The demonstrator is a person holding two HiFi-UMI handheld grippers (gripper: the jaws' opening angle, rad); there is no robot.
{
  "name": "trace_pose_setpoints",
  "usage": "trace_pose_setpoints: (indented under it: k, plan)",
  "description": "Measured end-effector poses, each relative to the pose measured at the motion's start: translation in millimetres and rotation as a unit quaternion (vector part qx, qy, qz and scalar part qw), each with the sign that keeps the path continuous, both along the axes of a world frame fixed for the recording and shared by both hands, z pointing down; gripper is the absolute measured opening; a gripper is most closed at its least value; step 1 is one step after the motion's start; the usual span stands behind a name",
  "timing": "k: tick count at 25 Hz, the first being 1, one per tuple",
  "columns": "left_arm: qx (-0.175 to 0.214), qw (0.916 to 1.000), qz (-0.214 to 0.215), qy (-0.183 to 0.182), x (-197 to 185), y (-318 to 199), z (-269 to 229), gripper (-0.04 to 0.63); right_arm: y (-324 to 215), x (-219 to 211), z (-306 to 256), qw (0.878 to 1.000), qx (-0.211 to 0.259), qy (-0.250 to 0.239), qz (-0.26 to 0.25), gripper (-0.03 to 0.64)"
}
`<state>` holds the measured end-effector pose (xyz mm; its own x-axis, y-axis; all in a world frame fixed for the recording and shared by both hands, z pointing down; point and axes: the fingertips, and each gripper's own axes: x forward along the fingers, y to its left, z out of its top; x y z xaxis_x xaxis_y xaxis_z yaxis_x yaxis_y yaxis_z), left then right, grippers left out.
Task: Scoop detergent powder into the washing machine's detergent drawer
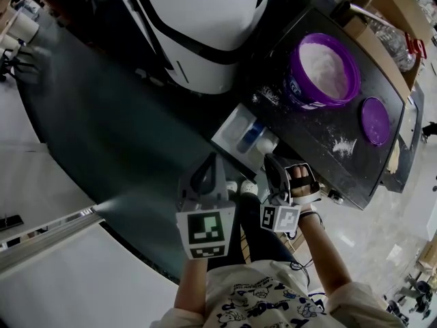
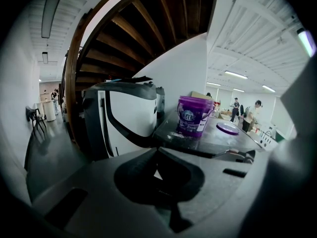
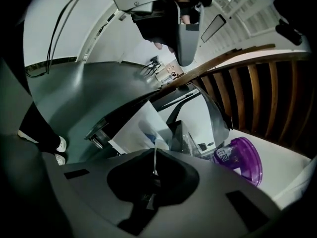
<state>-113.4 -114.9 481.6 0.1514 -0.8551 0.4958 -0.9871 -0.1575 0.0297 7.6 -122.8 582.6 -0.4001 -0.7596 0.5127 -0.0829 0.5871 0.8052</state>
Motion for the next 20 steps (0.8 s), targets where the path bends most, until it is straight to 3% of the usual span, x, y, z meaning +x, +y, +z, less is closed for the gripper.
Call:
trace_pose_setpoints:
  k: [4,12,20]
  plan:
    - [0.000,1.0000,-0.002,0.002,-0.3,-0.2,-0.9,0.003,1.0,-2.5,-5.9,1.000,0.016,-0.007,-0.002,0.023]
    - [0.003,1.0000,-0.002,0.002,-0.7,1.1,-1.6,0.003,0.3,-6.1,-5.2,1.000,0.005,-0.008,0.000,0.023]
    - [0.007,1.0000,-0.007,0.001,-4.3,1.2,-5.9,0.003,-7.6,-0.3,-18.3,0.990,-0.052,-0.111,0.066,0.023]
